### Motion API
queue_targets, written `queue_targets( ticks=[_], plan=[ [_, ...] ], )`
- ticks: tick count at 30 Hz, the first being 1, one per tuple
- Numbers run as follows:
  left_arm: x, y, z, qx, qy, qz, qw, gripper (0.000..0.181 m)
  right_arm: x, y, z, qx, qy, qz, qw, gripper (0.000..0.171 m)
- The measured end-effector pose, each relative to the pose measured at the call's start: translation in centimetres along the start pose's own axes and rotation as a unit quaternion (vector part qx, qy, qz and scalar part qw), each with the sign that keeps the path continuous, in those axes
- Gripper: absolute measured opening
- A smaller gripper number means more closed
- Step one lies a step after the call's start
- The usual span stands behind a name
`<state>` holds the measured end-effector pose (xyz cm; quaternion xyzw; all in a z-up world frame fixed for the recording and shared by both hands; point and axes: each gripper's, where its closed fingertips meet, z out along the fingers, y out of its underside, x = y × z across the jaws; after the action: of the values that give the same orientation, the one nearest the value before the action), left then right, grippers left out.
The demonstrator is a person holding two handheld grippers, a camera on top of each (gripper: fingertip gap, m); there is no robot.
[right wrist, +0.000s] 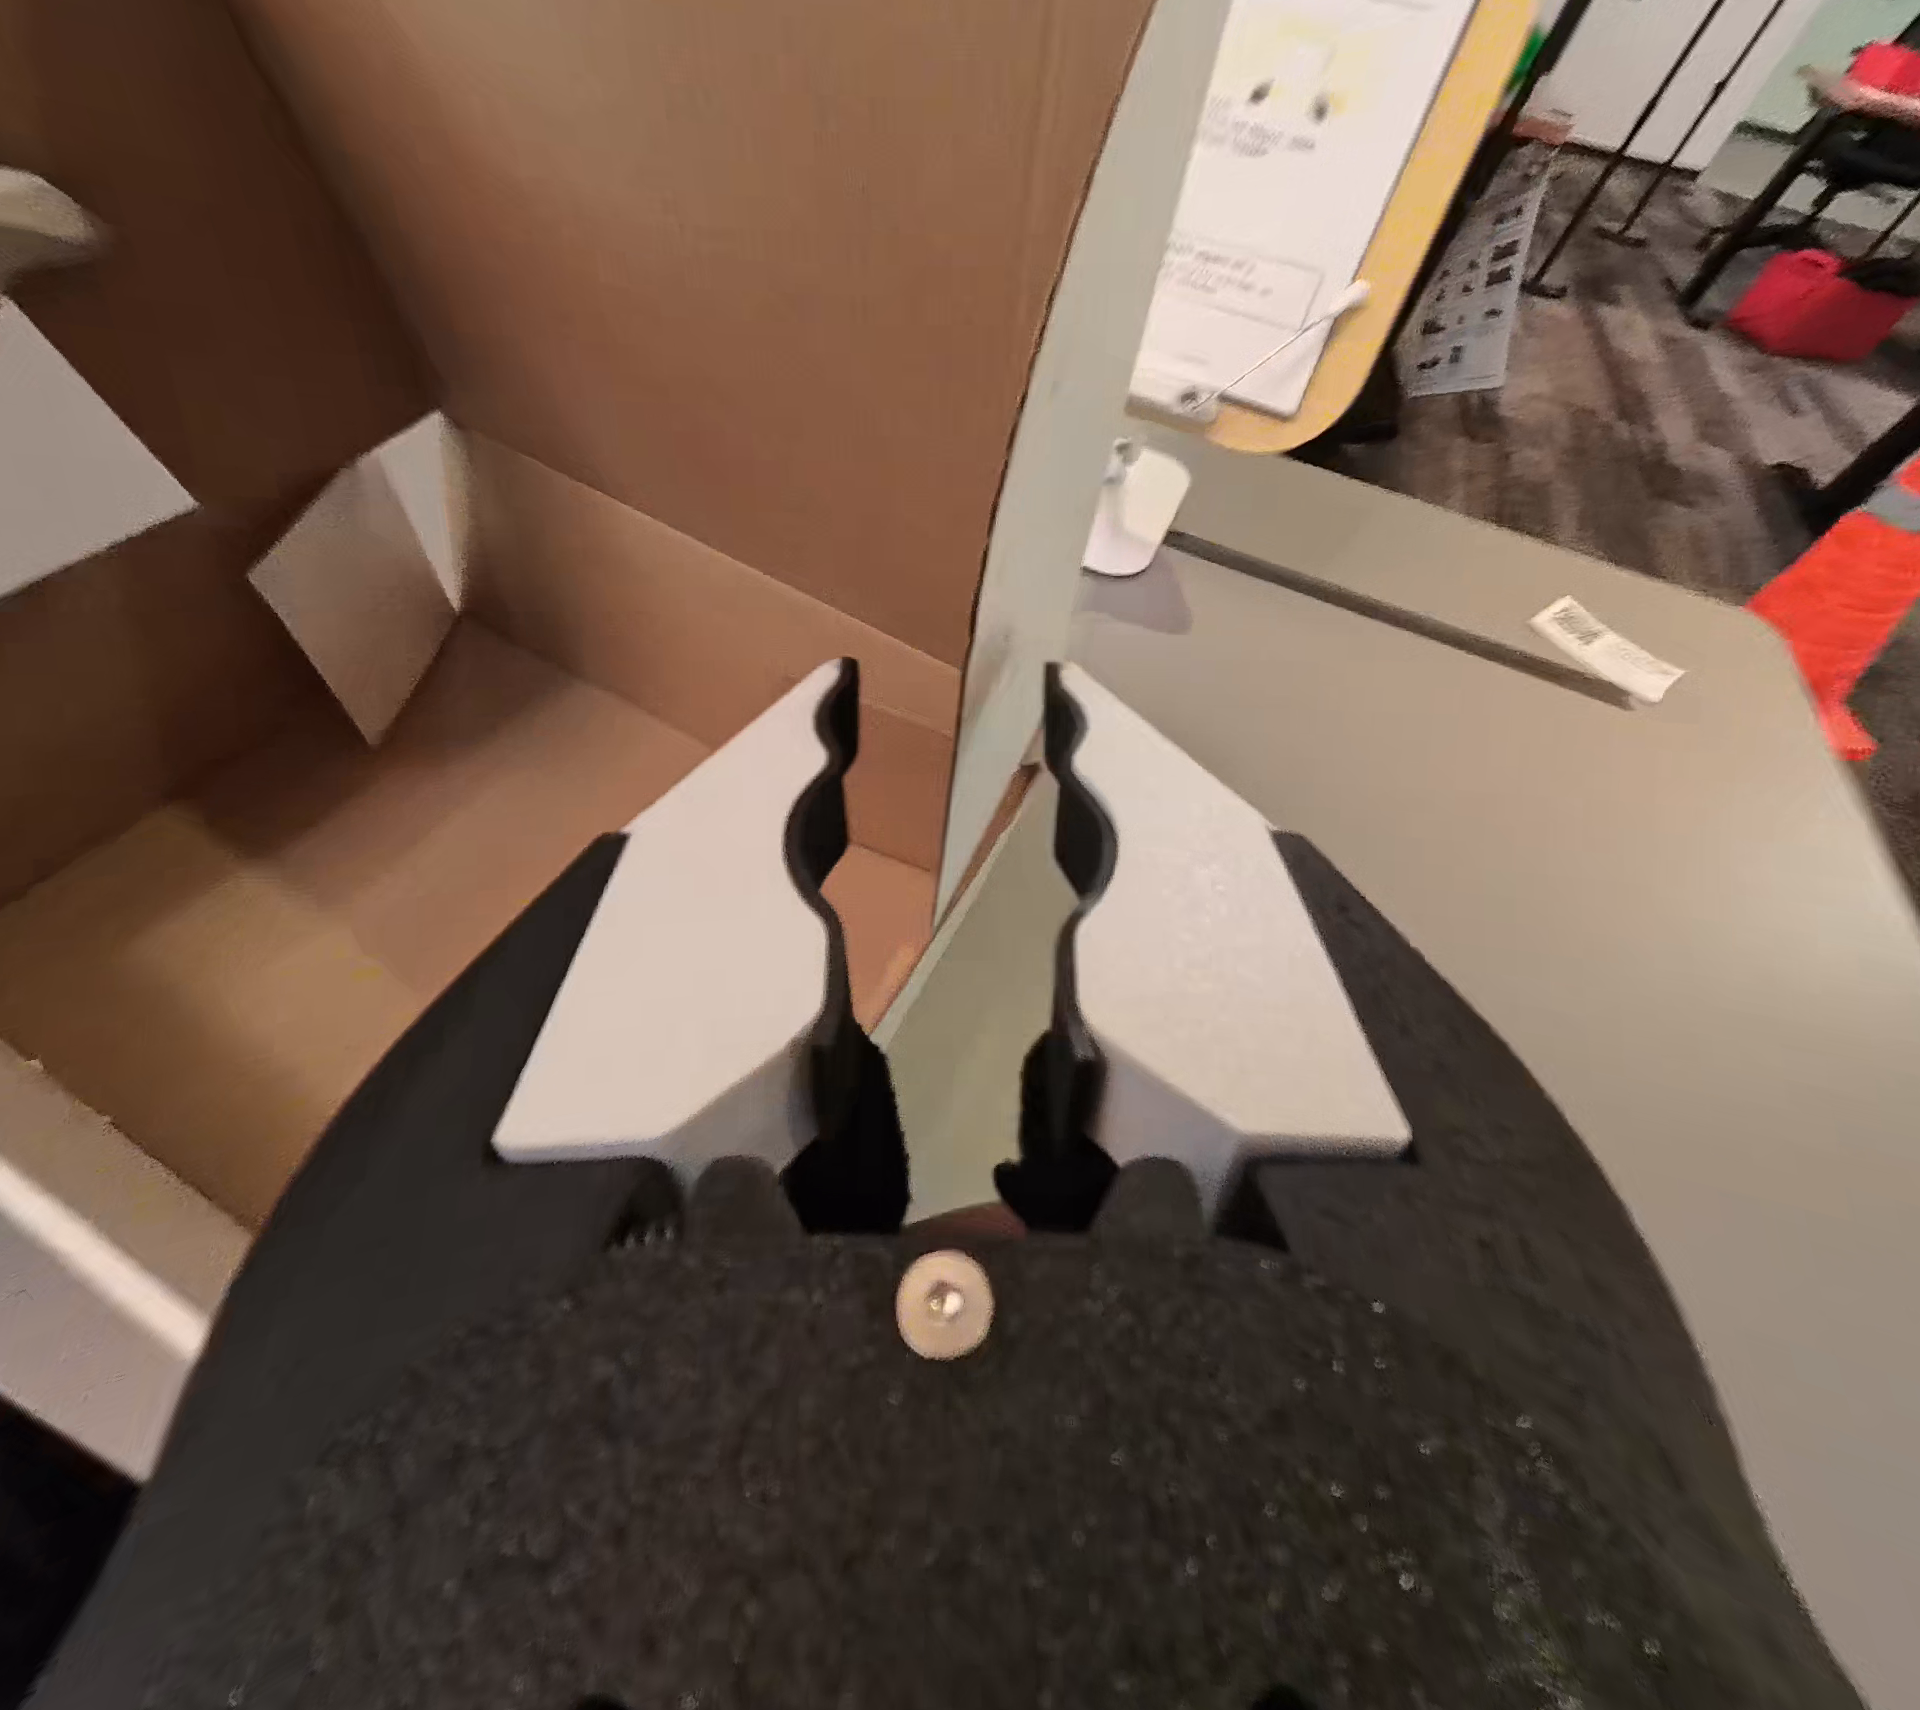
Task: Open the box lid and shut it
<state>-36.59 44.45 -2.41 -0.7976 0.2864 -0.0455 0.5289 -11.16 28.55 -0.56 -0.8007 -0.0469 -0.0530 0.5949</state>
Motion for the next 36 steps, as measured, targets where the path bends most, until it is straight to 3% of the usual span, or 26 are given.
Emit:
queue_targets(
  ticks=[3,6,8,12,15,18,22,27,32,36],
  plan=[
    [0.0,-0.1,0.1,-0.005,0.000,0.005,1.000,0.002,-0.7,-5.7,-5.5,0.077,0.031,-0.037,0.996,0.039],
    [0.1,-0.2,0.2,-0.007,0.000,0.005,1.000,0.003,-10.6,-9.5,-7.3,0.124,-0.161,-0.033,0.978,0.033],
    [0.1,-0.1,0.2,-0.009,0.002,0.003,1.000,0.003,-17.4,-7.3,-3.4,0.068,-0.275,-0.045,0.958,0.034],
    [0.1,-0.1,0.2,-0.014,0.003,0.004,1.000,0.003,-22.4,2.3,9.6,-0.113,-0.311,-0.104,0.938,0.037],
    [0.0,-0.1,0.3,-0.020,0.007,0.002,1.000,0.003,-25.8,5.9,13.2,-0.180,-0.361,-0.118,0.907,0.041],
    [-0.5,0.0,0.5,-0.027,0.001,0.000,1.000,0.003,-25.1,7.1,16.9,-0.197,-0.286,-0.184,0.920,0.041],
    [-0.9,0.0,0.4,-0.031,0.016,-0.005,0.999,0.003,-23.6,6.1,18.8,-0.176,-0.244,-0.174,0.938,0.002],
    [-1.1,-0.1,0.3,-0.030,0.034,-0.021,0.999,0.003,-22.0,5.5,20.6,-0.165,-0.232,-0.109,0.952,0.007],
    [0.1,1.5,0.5,-0.049,0.073,-0.034,0.996,0.001,-20.0,5.4,22.5,-0.169,-0.206,-0.087,0.960,0.001],
    [0.3,2.9,0.5,-0.048,0.067,-0.030,0.996,0.001,-19.2,5.3,23.2,-0.157,-0.195,-0.121,0.961,0.004]
  ],
)
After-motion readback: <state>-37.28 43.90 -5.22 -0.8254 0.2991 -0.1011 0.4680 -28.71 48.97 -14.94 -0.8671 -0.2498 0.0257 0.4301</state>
